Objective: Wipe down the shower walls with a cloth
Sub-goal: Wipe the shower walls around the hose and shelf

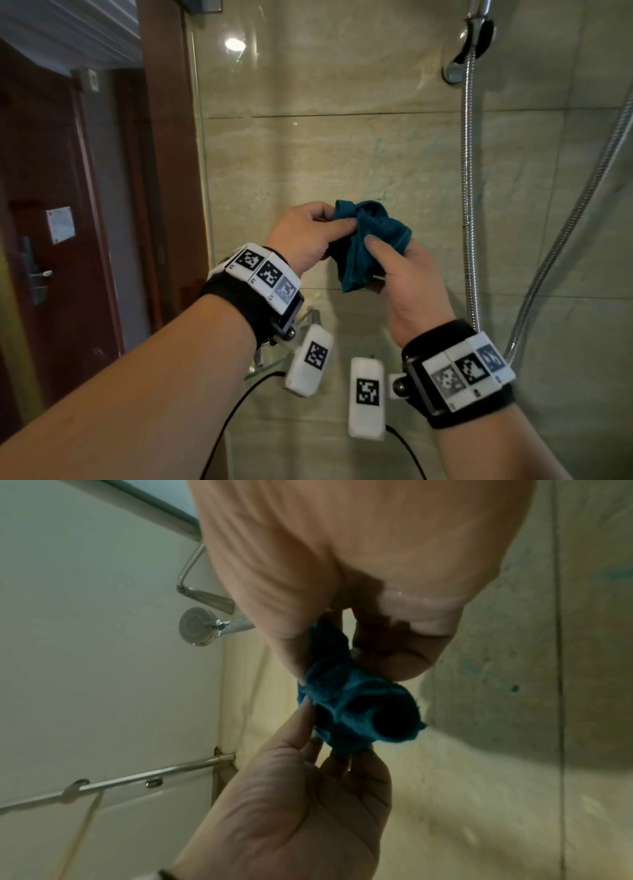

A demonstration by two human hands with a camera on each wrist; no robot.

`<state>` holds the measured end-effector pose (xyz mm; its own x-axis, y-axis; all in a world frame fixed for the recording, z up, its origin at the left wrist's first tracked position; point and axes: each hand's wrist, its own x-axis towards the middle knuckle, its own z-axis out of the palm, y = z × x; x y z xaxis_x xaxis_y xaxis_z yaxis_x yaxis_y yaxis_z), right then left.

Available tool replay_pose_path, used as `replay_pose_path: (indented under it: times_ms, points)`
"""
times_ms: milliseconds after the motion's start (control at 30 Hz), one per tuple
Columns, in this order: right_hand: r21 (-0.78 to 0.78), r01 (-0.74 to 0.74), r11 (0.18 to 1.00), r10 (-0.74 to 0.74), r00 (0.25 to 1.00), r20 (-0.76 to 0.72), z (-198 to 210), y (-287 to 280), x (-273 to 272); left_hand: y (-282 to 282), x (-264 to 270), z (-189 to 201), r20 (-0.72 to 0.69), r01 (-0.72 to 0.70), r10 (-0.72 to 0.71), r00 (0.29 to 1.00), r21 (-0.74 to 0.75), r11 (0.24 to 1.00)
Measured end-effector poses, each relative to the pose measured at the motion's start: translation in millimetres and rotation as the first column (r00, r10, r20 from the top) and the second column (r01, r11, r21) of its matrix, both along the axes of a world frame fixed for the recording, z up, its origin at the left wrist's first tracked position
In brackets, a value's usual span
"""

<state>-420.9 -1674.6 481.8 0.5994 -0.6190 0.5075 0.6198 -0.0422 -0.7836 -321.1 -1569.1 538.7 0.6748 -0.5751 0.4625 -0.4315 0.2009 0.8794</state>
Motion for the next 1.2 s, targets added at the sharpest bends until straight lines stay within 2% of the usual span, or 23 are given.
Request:
replay_pose_path:
  times_ms: [100,167,233,300,400,467,567,633,700,800,900,967,1033,1133,1200]
  points:
    - [-0.047,0.02,0.999,-0.02,1.0,0.001,4.8,5.2,0.3,1.3,-0.9,1.6,0.009,0.003,-0.004,1.0,0.025,1.0]
    - [-0.053,0.02,0.998,-0.019,1.0,0.011,5.6,6.8,1.8,2.5,0.4,2.4,-0.022,0.067,-0.066,0.998,0.048,0.997]
    - [-0.001,0.0,1.0,0.0,1.0,0.027,9.1,4.8,3.7,5.5,0.8,4.0,-0.046,0.118,-0.115,0.992,0.059,0.991]
    - [0.137,-0.082,0.987,0.079,0.997,0.028,17.0,-0.5,5.6,8.3,3.4,7.3,-0.034,0.101,-0.098,0.995,0.07,0.992]
    - [0.416,-0.254,0.873,0.245,0.967,0.075,39.8,-10.9,5.0,12.0,10.5,15.1,0.033,-0.047,0.045,0.998,0.052,0.998]
    - [0.481,-0.263,0.836,0.238,0.964,0.114,57.9,-19.6,2.3,14.7,18.2,21.9,0.222,-0.26,0.239,0.945,0.071,0.963]
    - [0.359,-0.101,0.928,0.049,0.987,0.15,89.8,-33.8,-2.9,18.3,34.8,28.2,0.513,-0.524,0.395,0.762,0.131,0.841]
    - [0.166,0.177,0.97,-0.205,0.964,0.169,110.8,-42.4,-6.6,19.3,45.7,30.4,0.629,-0.635,0.42,0.654,0.154,0.757]
    - [-0.072,0.428,0.901,-0.408,0.892,0.195,129.7,-48.5,-8.5,19.6,54.8,31.5,0.699,-0.694,0.39,0.599,0.211,0.688]
    - [-0.404,0.614,0.678,-0.59,0.783,0.198,154.1,-62.7,-1.1,15.7,67.9,33.1,0.734,-0.722,0.346,0.584,0.276,0.635]
    - [-0.635,0.642,0.429,-0.719,0.669,0.19,167.9,-77.6,15.5,8.3,82.7,41.6,0.753,-0.728,0.362,0.549,0.218,0.65]
    - [-0.734,0.601,0.317,-0.747,0.635,0.197,168.0,-90.2,30.0,6.5,97.9,43.4,0.802,-0.751,0.329,0.498,0.211,0.625]
    - [-0.769,0.564,0.299,-0.728,0.656,0.198,166.7,-99.5,38.5,5.7,117.5,36.1,0.854,-0.759,0.284,0.437,0.18,0.626]
    - [-0.793,0.524,0.309,-0.694,0.694,0.188,168.2,-109.7,43.5,1.3,137.5,16.9,0.884,-0.775,0.332,0.33,0.053,0.629]
    - [-0.797,0.507,0.327,-0.674,0.717,0.179,172.3,-111.9,42.7,-3.1,142.3,11.1,0.879,-0.773,0.363,0.31,0.01,0.635]
